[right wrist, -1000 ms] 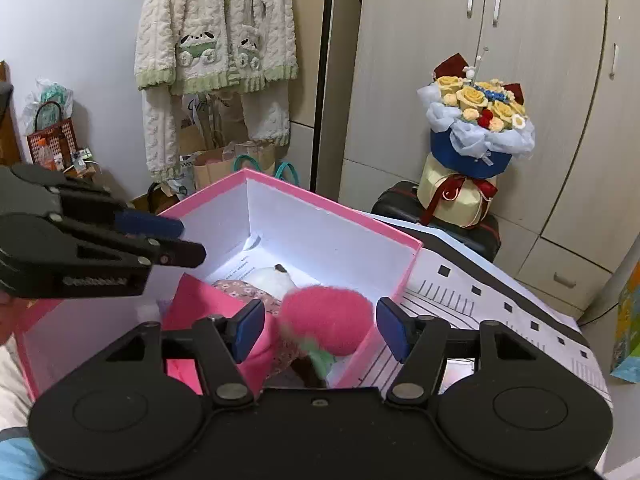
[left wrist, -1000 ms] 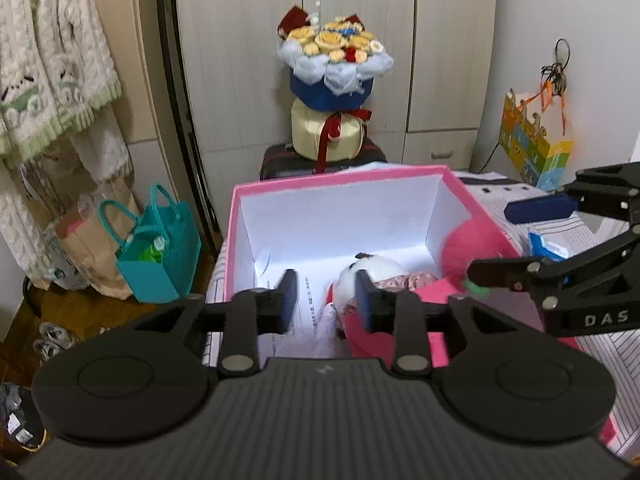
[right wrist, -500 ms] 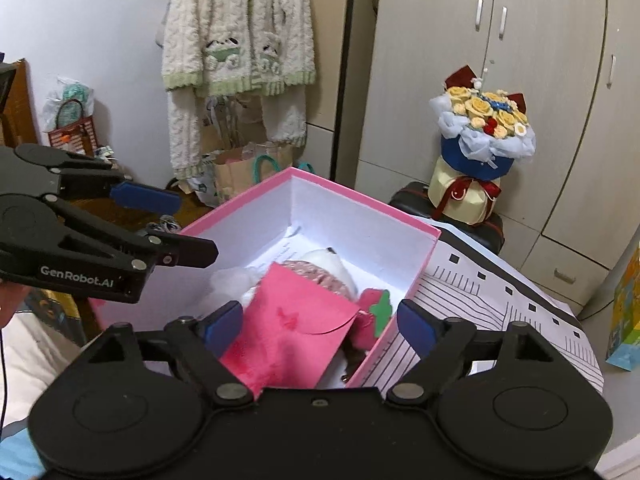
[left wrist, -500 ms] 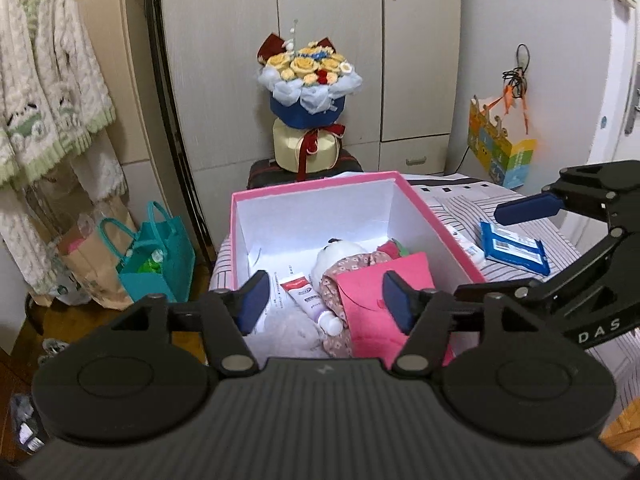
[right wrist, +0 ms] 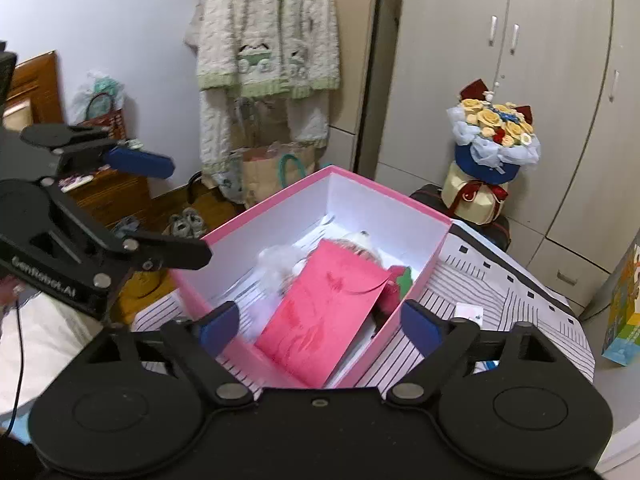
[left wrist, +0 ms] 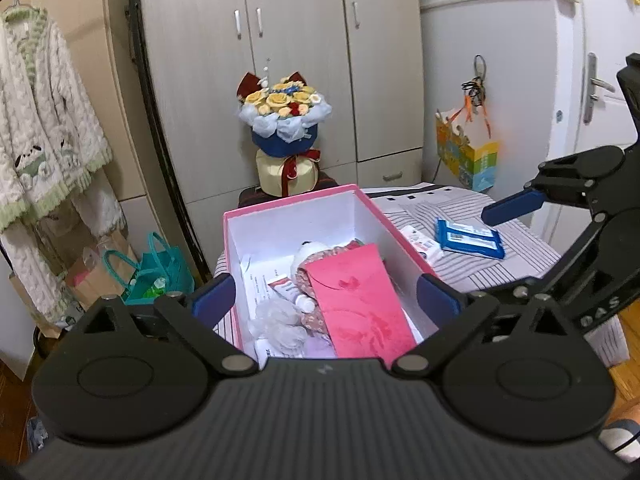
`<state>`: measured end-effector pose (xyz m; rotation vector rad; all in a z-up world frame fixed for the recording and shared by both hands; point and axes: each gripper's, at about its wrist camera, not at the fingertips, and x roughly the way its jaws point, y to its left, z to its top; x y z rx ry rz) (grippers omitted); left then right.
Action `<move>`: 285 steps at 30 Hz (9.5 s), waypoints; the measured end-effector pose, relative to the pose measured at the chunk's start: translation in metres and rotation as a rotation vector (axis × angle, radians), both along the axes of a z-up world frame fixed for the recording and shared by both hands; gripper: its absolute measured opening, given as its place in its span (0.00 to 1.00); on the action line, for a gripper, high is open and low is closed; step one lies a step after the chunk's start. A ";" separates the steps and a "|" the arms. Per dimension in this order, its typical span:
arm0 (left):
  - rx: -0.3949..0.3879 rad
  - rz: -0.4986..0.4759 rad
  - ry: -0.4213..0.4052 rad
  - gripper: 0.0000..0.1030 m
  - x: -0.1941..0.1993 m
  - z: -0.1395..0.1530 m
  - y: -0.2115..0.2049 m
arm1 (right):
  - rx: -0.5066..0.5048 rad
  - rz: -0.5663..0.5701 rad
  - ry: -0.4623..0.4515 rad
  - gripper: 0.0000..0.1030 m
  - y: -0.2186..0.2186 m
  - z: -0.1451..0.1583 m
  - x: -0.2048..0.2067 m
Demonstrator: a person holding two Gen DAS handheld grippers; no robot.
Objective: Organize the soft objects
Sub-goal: 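Withdraw both tools from the box and move toward the blue wipe pack, then grasp the blue wet-wipe pack with the left tool, then carry the blue wipe pack over the pink box with the left tool, then open the left tool to drop the wipe pack into the box, then move the right tool to the white tissue pack and grasp it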
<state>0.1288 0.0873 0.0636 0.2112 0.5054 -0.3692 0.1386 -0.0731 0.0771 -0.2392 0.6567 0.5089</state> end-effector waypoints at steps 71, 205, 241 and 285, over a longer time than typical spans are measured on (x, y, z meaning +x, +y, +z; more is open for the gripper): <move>-0.032 0.086 0.202 0.59 0.190 -0.165 -0.297 | 0.230 -0.396 0.059 0.83 -0.221 -0.192 0.101; -0.318 0.148 0.141 0.62 0.113 -0.060 0.003 | 0.128 -0.073 0.023 0.74 0.020 -0.077 0.122; -0.264 -0.122 0.047 0.70 -0.027 -0.001 -0.066 | 0.073 -0.195 -0.159 0.75 -0.072 -0.022 -0.021; -0.228 0.442 0.144 0.67 0.169 -0.167 -0.245 | 0.343 -0.060 0.347 0.55 -0.187 -0.162 0.222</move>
